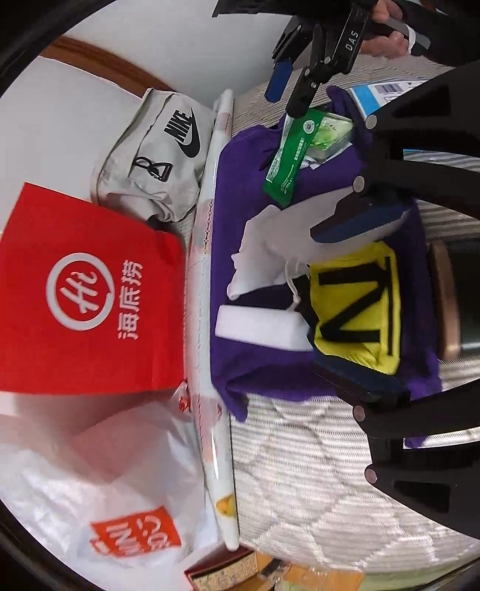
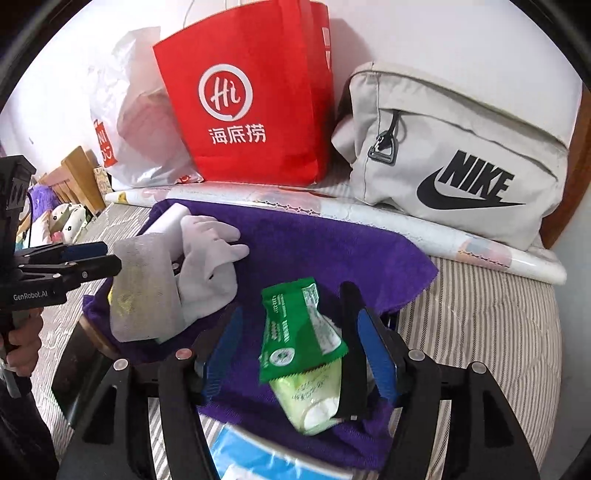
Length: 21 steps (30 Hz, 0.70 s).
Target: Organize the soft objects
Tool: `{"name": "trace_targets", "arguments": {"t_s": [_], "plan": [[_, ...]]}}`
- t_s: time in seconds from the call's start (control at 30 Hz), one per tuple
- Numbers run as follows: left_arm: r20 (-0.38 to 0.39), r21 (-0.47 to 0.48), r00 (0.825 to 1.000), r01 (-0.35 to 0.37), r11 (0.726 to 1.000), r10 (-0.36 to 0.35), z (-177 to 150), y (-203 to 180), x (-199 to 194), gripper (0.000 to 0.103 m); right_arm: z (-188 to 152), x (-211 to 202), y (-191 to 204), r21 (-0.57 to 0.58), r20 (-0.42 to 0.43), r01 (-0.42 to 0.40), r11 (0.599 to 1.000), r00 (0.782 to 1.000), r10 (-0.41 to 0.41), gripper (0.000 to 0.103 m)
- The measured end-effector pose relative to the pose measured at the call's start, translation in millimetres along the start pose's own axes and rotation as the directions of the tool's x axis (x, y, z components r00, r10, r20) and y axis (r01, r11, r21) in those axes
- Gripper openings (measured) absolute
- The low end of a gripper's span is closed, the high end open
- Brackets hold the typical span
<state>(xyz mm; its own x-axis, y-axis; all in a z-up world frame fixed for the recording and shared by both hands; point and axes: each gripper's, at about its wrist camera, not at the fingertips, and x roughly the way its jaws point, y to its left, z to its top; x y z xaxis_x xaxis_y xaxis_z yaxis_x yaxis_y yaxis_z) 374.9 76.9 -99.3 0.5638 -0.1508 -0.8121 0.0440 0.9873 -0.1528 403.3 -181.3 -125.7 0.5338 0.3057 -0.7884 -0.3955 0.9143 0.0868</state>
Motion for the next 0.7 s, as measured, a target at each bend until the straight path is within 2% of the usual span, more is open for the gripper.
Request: {"name": "trace_targets", "arguments": {"t_s": [0.13,0.47,0.57,0.7], "plan": [[0.017,0.001,1.000,0.008,1.000,-0.008,-9.4,-2.2,-21.7,0.069,-10.1,-23.7,8.9,0.015,0.017,-0.005,1.000,1.000,0.005,0.066],[0.054,-0.040,0.998,0.015,0.999,-0.013,-49.3,-1.8,-87.3,0.070,-46.1,-93.4,42.5,0.013,0.059,-0.010,1.000,0.998,0.009,0.068],[0.082,-0.026,0.997,0.012,1.000,-0.010,-63.7,-10.7,-112.0,0.073,-58.3,-117.5,56.0,0.010,0.081,0.005,1.000,0.997,-0.006,0.074],[0.116,-0.002,0.993,-0.019,1.000,0.019,-85.4,-27.3,-145.5,0.084,-77.5,-151.1,74.4,0.007,0.116,0.019,1.000,0.993,-0.020,0.083]]}}
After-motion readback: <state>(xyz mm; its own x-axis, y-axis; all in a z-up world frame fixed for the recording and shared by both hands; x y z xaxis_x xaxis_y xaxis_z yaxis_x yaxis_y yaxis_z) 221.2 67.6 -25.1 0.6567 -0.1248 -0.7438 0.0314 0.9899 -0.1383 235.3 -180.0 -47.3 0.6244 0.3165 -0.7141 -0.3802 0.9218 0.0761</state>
